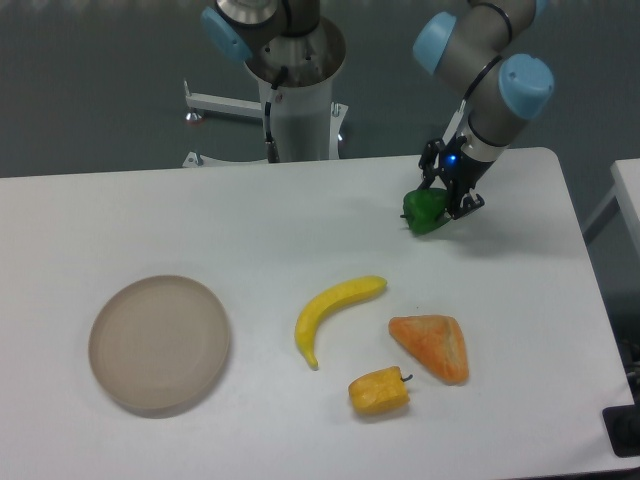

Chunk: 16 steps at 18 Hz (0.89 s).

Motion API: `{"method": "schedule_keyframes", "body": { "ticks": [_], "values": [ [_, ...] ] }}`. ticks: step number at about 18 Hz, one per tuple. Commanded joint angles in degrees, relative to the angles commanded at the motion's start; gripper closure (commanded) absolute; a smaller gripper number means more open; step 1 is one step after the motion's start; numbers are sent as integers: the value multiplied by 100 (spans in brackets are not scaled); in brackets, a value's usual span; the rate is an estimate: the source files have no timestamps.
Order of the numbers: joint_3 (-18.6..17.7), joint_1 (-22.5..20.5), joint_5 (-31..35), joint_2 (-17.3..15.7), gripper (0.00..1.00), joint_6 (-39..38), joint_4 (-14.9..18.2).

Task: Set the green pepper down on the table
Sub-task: 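Lower the held green pepper onto the table beside the gripper's path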

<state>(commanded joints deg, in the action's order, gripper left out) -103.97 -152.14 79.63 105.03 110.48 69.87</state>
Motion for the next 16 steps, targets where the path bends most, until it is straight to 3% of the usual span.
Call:
{"method": "schedule_keyframes", "body": {
  "ticks": [16],
  "values": [
    [-44, 18, 26, -9, 53, 9, -26]
  ]
}}
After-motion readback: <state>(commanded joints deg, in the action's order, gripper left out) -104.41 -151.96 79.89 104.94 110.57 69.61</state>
